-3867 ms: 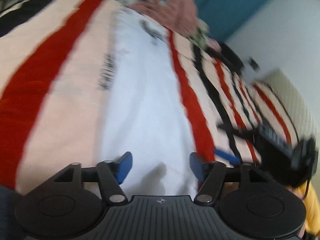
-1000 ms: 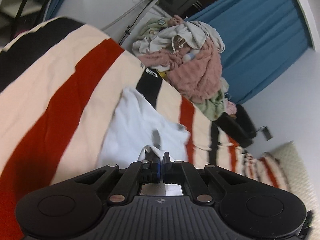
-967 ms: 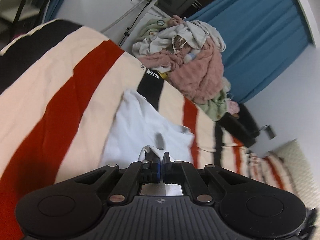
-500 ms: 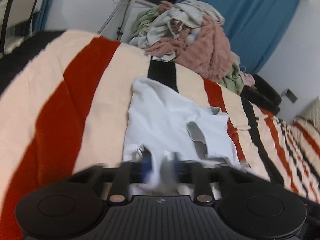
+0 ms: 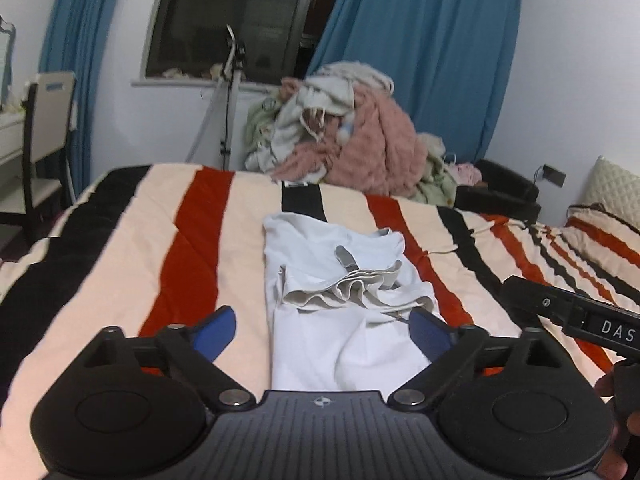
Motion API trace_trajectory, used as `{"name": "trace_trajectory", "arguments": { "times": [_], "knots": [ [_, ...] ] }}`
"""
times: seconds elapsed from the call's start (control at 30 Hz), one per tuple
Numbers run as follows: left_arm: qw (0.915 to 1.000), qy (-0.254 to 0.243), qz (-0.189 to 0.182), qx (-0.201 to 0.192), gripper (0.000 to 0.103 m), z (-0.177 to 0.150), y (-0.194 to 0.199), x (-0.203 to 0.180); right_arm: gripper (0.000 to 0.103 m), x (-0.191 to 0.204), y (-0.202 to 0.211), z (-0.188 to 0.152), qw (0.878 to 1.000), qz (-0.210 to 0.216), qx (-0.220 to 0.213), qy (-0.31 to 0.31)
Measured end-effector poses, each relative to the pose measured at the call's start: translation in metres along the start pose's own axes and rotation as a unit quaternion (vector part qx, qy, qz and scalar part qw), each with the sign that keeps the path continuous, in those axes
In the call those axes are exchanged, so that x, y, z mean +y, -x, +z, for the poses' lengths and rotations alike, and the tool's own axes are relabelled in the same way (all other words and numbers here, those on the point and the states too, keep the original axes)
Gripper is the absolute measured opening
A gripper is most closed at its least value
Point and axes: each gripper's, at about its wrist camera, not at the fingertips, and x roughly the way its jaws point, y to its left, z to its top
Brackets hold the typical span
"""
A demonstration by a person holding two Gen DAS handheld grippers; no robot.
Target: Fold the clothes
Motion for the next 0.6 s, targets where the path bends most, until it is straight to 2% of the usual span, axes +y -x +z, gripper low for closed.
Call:
{"name": "trace_trajectory", "arguments": {
  "times": [0.07,0.1,0.13,0.2,0.27,0.3,0.33,0.37,0.4,0.43,0.5,0.6],
  "knots": [
    [0.9999,-0.001,-0.001,-0.011,0.096,-0.008,0.016,-0.002,0.084,0.007,0.016,-0.008,1.0,0.001,-0.008,0.013],
    [0.9999,0.001,-0.003,-0.013,0.096,-0.011,0.023,-0.002,0.073,0.01,0.022,-0.012,1.0,0.001,-0.012,0.021],
    [0.9999,0.003,-0.004,-0.016,0.097,-0.014,0.03,-0.002,0.053,0.014,0.026,-0.014,1.0,-0.005,-0.013,0.028],
    [0.9997,0.014,-0.01,-0.016,0.097,-0.019,0.039,-0.001,0.04,0.017,0.029,-0.017,0.999,-0.011,-0.008,0.035],
    [0.9993,0.029,-0.018,-0.012,0.097,-0.024,0.045,0.003,0.041,0.017,0.028,-0.018,1.0,-0.003,-0.001,0.031],
    [0.9988,0.041,-0.025,-0.007,0.097,-0.026,0.045,0.005,0.047,0.015,0.028,-0.018,1.0,0.01,0.001,0.019],
    [0.9978,0.056,-0.035,0.001,0.097,-0.028,0.044,0.009,0.071,0.012,0.027,-0.018,1.0,0.017,0.006,0.005],
    [0.9954,0.079,-0.051,0.016,0.097,-0.032,0.04,0.014,0.084,0.009,0.025,-0.018,1.0,0.017,0.01,-0.014],
    [0.9913,0.109,-0.066,0.033,0.097,-0.036,0.034,0.02,0.095,0.004,0.025,-0.019,0.999,0.016,0.008,-0.034],
    [0.9859,0.139,-0.079,0.05,0.097,-0.041,0.028,0.026,0.095,0.0,0.026,-0.02,0.998,0.016,0.007,-0.056],
    [0.969,0.205,-0.107,0.087,0.092,-0.054,0.011,0.038,0.095,-0.011,0.023,-0.024,0.993,0.032,0.024,-0.109],
    [0.9334,0.302,-0.134,0.14,0.086,-0.077,-0.017,0.054,0.095,-0.033,0.01,-0.039,0.968,0.071,0.078,-0.227]
  ]
}}
